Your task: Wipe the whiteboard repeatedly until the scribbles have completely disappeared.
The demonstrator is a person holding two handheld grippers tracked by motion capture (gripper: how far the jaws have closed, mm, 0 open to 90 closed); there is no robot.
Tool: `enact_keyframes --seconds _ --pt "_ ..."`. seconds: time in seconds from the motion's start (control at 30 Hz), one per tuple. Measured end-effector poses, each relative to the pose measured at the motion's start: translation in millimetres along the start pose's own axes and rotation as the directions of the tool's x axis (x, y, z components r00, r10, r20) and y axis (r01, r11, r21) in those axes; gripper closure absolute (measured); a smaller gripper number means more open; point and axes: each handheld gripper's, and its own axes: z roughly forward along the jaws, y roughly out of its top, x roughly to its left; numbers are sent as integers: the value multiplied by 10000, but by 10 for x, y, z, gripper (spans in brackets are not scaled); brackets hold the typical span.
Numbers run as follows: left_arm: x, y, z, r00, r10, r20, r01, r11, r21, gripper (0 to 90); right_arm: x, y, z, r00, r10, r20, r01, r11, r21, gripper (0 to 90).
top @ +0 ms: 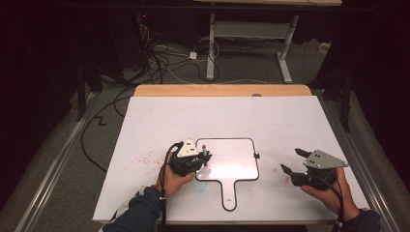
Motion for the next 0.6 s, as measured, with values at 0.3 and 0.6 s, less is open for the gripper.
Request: enact_keyframes --seconds 0.3,0.6 --pt "11 39 -13 9997 -219 100 220 9997 -132 785 -8 13 16 9999 91 -131 -93 9998 -155 285" --pt "-52 174 -1 9996 23 280 -17 9997 -233 785 17 62 21 9973 370 -634 -414 9968 -689 297"
